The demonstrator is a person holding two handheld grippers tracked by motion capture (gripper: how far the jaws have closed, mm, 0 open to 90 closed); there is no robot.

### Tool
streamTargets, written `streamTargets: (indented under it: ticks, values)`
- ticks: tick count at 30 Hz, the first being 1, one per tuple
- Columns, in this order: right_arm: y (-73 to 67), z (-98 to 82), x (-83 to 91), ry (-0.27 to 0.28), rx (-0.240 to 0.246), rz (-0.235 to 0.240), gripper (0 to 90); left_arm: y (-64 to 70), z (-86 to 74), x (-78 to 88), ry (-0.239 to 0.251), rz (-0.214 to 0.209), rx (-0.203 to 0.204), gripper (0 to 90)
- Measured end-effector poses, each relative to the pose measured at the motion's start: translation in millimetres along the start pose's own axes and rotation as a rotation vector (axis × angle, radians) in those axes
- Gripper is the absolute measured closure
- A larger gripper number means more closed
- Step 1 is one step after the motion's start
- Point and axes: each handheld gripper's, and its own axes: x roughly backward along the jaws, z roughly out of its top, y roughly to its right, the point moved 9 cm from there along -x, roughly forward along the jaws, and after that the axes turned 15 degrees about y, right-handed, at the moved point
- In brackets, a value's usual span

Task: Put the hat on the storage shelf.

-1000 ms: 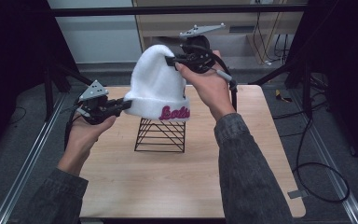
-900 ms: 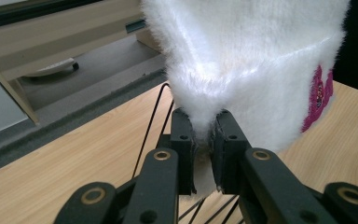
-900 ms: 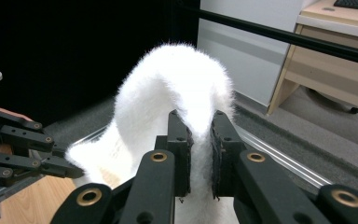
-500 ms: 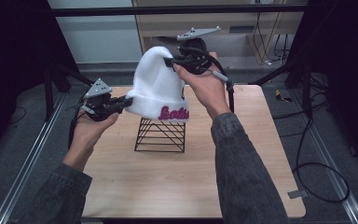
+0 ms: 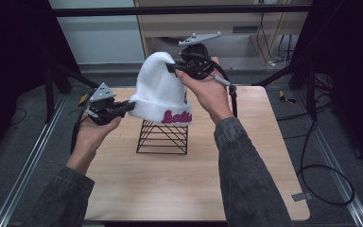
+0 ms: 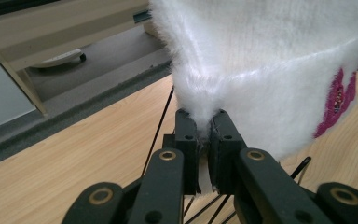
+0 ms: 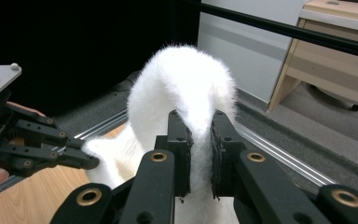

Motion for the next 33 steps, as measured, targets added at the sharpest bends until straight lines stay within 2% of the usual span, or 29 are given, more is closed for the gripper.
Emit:
streamTargets:
  ticks: [10,16,20,33]
  values:
    - [0.0,-10.4,-2.4,-0.019,0.003,0.008,81.1,-5.8,-13.4,-2.7,-0.019,0.009,0.013,83.9]
    - [-6.4,-18.4,-6.0,-0.037,0.009,0.020,81.1,-7.0,-23.9,-3.6,-0.035,0.013,0.013,84.0]
    - [-11.8,-23.7,-6.5,-0.047,0.019,0.033,81.2,-8.1,-32.4,-1.8,-0.037,0.015,0.029,84.2]
    - [-20.5,-47.3,-4.3,-0.088,0.035,0.054,82.0,-1.7,-54.0,-0.6,-0.065,-0.005,0.037,84.5]
